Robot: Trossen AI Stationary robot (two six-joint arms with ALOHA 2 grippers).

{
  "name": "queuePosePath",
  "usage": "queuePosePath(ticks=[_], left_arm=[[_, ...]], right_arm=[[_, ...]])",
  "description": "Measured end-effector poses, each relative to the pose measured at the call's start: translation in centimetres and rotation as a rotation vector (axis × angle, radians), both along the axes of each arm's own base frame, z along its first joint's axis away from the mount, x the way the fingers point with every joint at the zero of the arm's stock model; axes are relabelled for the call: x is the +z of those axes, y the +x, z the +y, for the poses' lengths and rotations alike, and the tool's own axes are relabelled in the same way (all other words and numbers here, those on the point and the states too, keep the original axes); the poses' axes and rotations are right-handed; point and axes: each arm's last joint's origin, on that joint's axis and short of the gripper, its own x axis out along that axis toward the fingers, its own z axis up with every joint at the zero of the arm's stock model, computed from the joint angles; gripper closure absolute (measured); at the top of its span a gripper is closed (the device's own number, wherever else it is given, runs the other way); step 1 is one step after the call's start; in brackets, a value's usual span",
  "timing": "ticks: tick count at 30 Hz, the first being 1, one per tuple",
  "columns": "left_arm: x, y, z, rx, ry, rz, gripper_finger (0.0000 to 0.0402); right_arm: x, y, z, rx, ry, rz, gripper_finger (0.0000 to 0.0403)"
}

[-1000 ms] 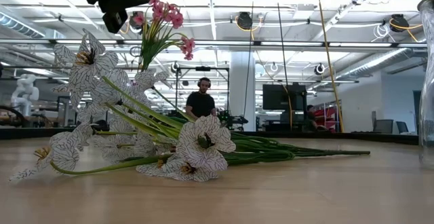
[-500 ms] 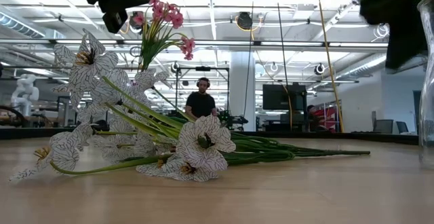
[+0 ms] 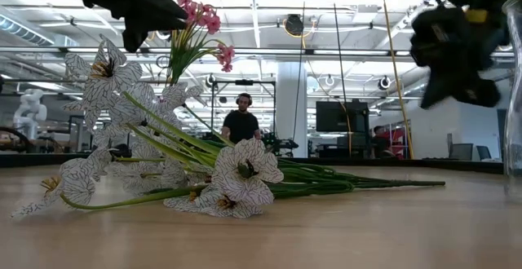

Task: Sort flowers into vase by color
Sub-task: Put the red flowers into the transparent vase

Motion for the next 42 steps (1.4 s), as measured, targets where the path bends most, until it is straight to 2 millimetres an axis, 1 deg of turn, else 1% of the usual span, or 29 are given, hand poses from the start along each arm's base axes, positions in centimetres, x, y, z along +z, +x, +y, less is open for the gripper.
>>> queuePosePath(ticks=[3, 6, 8, 11, 16, 19, 21, 23, 26, 30, 33, 36, 40, 42], left_arm=[[-0.1, 0.2, 0.1, 0.053, -0.035, -0.009, 0.0313], [-0.1, 0.2, 0.2, 0.080, -0.051, -0.011, 0.0313], [-0.1, 0.2, 0.2, 0.099, -0.065, -0.015, 0.0313], [-0.2, 0.1, 0.3, 0.167, -0.143, -0.027, 0.0313], [-0.8, 0.5, 0.3, 0.232, -0.241, -0.016, 0.0313], [-0.8, 1.3, 0.0, 0.243, -0.302, -0.005, 0.0313], [-0.9, 2.0, -0.4, 0.249, -0.332, 0.034, 0.0313], [-1.0, 2.8, -1.0, 0.270, -0.367, 0.082, 0.0313], [-1.3, 3.9, -1.9, 0.317, -0.435, 0.198, 0.0313], [-1.4, 4.6, -3.5, 0.451, -0.584, 0.373, 0.0313], [-1.3, 4.3, -4.9, 0.603, -0.719, 0.499, 0.0313], [-1.4, 3.7, -6.5, 0.719, -0.817, 0.596, 0.0313], [-2.6, 3.1, -8.8, 0.834, -0.957, 0.684, 0.0313], [-3.3, 2.8, -10.0, 0.896, -1.035, 0.770, 0.0313]], right_arm=[[1.2, 0.9, -0.8, 0.037, -0.017, -0.156, 0.0403], [2.0, 1.5, -1.3, 0.067, -0.060, -0.264, 0.0403], [2.1, 1.5, -1.9, 0.059, -0.088, -0.266, 0.0403], [1.7, 1.3, -3.0, 0.009, -0.093, -0.228, 0.0403], [0.9, 1.7, -5.2, 0.072, -0.097, -0.201, 0.0403], [0.1, 2.0, -6.8, 0.099, -0.072, -0.187, 0.0403], [-0.4, 2.3, -7.7, 0.117, -0.058, -0.189, 0.0403], [-0.9, 2.5, -8.6, 0.136, -0.048, -0.189, 0.0403], [-1.6, 2.8, -9.5, 0.166, -0.033, -0.192, 0.0403], [-2.6, 2.9, -10.1, 0.198, -0.028, -0.151, 0.0403], [-3.1, 2.9, -10.3, 0.207, -0.025, -0.132, 0.0403], [-3.3, 3.0, -10.3, 0.208, -0.018, -0.122, 0.0403], [-3.4, 3.0, -10.3, 0.213, -0.020, -0.120, 0.0403], [-3.4, 3.0, -10.3, 0.213, -0.021, -0.119, 0.0403]])
